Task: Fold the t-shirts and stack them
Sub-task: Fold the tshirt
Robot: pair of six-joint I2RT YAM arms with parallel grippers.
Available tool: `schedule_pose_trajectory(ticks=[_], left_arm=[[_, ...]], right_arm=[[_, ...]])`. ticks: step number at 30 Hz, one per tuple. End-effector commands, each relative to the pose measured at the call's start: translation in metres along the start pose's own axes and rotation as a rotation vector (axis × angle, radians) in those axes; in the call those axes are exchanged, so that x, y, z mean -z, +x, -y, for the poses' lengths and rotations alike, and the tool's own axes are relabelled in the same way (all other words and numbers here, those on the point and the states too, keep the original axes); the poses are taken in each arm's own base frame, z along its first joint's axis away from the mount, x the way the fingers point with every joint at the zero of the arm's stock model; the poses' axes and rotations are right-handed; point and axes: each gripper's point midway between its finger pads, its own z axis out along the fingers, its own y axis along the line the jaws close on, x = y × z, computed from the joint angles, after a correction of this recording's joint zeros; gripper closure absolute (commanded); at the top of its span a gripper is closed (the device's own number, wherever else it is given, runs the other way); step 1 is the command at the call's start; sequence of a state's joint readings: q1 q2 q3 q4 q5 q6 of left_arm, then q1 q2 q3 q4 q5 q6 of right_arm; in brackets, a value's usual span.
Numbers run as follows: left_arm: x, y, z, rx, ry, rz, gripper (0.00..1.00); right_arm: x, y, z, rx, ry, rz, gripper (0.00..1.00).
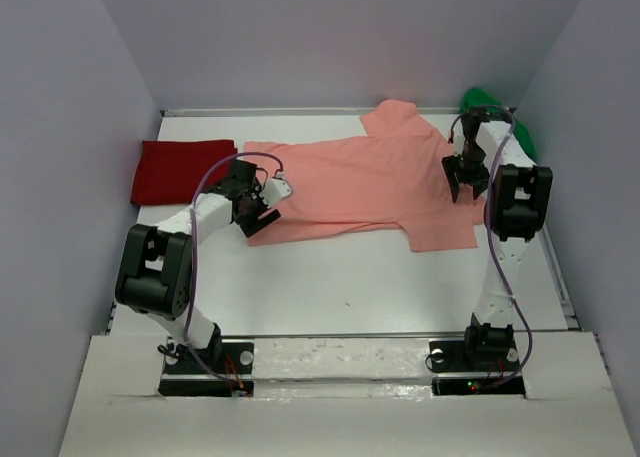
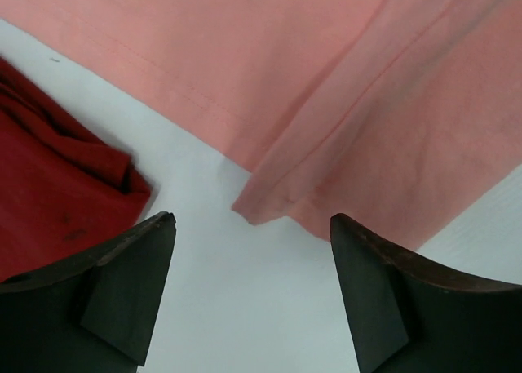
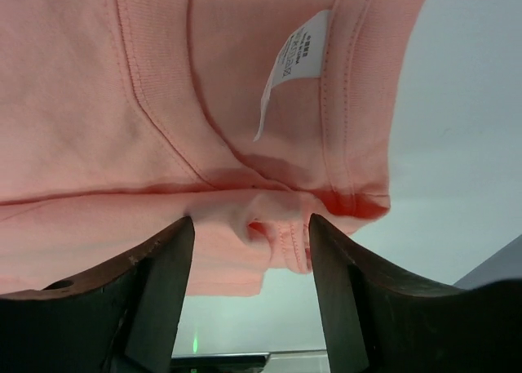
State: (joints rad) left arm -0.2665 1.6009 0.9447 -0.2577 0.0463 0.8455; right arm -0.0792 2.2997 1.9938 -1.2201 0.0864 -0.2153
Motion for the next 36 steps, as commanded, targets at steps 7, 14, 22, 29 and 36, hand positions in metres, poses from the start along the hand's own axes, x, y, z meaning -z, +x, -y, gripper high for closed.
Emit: schedule_pose_trajectory(ticks=[7, 14, 22, 29, 36], left_arm=[[0.101, -0.047, -0.073, 0.105, -0.318, 0.184, 0.04], [0.131, -0.033, -0.061, 0.229, -0.366, 0.278, 0.01], [0.112, -0.004, -0.048, 0.365, -0.303, 0.267, 0.01], [0.114, 0.015, -0.060, 0.447, -0.322, 0.260, 0.01], [0.112, 0.027, -0.057, 0.458, -0.318, 0.226, 0.01]], right_arm=[[0.101, -0.001, 0.006, 0.039, 0.007, 0.217, 0.33], [0.097, 0.064, -0.032, 0.262, -0.123, 0.230, 0.44], [0.064, 0.136, -0.058, 0.469, -0.208, 0.128, 0.49], [0.048, 0.126, -0.066, 0.596, -0.165, 0.159, 0.49], [0.025, 0.101, -0.091, 0.707, -0.147, 0.155, 0.48]])
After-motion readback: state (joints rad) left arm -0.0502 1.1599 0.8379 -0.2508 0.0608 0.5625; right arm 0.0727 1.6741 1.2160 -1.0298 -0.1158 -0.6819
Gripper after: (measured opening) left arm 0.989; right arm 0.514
